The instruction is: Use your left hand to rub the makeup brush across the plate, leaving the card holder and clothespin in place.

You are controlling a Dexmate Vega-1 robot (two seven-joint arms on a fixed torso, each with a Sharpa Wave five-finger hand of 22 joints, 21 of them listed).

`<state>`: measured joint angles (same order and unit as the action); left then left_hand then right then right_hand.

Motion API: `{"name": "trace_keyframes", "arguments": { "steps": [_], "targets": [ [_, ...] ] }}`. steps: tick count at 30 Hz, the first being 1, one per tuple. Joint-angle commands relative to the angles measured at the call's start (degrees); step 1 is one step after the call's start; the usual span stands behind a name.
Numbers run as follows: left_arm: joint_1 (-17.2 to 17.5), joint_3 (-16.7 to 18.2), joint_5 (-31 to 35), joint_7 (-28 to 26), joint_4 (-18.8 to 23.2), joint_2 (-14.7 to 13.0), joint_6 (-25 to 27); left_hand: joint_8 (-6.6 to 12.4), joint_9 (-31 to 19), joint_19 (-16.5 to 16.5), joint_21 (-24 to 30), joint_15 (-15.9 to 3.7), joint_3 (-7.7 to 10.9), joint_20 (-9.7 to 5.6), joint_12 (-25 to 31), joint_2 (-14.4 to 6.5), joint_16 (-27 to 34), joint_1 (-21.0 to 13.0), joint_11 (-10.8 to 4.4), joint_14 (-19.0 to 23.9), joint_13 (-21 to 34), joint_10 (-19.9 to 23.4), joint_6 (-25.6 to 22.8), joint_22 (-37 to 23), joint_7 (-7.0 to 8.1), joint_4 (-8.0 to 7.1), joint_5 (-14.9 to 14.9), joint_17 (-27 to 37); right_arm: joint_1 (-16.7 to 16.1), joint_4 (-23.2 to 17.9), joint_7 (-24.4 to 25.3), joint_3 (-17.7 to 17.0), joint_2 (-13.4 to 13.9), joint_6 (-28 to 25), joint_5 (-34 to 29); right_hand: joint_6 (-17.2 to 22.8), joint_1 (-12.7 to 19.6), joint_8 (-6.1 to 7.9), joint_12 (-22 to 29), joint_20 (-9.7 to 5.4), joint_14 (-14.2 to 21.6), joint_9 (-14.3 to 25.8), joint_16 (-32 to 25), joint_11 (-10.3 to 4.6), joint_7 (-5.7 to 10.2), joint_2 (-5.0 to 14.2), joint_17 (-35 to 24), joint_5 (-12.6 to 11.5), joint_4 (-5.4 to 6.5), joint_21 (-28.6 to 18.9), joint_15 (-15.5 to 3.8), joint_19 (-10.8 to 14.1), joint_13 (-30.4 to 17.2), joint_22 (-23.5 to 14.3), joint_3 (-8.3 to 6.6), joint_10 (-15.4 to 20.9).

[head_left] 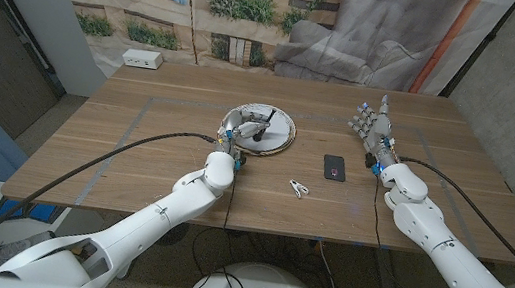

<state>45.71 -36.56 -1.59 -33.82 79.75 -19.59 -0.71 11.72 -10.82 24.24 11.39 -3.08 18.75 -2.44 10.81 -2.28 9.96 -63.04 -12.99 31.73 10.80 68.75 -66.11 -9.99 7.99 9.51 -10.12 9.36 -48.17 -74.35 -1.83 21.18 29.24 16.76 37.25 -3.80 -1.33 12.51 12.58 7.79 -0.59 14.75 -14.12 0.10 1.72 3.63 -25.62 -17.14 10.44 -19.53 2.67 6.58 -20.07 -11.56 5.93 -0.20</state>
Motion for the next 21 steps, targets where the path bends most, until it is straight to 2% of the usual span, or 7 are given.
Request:
{"name": "trace_keyframes", "arguments": {
  "steps": [1, 21],
  "targets": [
    [0.2, -0.5, 0.1, 0.4, 0.4, 0.4, -0.1, 0.15, -0.3, -0.2, 0.2, -8.44, -0.35, -0.48, 0.2, -0.5, 0.2, -0.1, 0.05, -0.3, 0.1, 0.4, -0.3, -0.2, -0.11, 0.09, -0.3, 0.1, 0.0, 0.0, 0.0, 0.0, 0.0, 0.0, 0.0, -0.4, 0.1, 0.32, 0.4, 0.39, -0.1, 0.1, -0.2, 0.25, 0.0, 5.78, -0.2, -0.4, 0.42, -0.4, 0.52, 0.0, -0.1, -0.3, -0.11, -0.3],
    [-0.1, -1.1, -0.1, 1.2, -0.5, 1.2, -0.8, 0.16, -0.3, -0.3, 0.2, -8.45, -0.53, -0.47, 0.2, -0.5, 0.2, -0.2, 0.06, -0.3, 0.1, 0.4, -0.3, -0.2, -0.05, 0.1, -0.3, 0.1, 0.0, 0.0, 0.0, 0.0, 0.0, 0.0, 0.0, -0.5, 0.1, 0.28, 0.4, 0.38, 0.0, 0.2, -0.2, 0.29, 0.01, 5.78, -0.2, -0.4, 0.42, -0.4, 0.55, 0.0, -0.1, -0.3, -0.11, -0.3]
  ]
}}
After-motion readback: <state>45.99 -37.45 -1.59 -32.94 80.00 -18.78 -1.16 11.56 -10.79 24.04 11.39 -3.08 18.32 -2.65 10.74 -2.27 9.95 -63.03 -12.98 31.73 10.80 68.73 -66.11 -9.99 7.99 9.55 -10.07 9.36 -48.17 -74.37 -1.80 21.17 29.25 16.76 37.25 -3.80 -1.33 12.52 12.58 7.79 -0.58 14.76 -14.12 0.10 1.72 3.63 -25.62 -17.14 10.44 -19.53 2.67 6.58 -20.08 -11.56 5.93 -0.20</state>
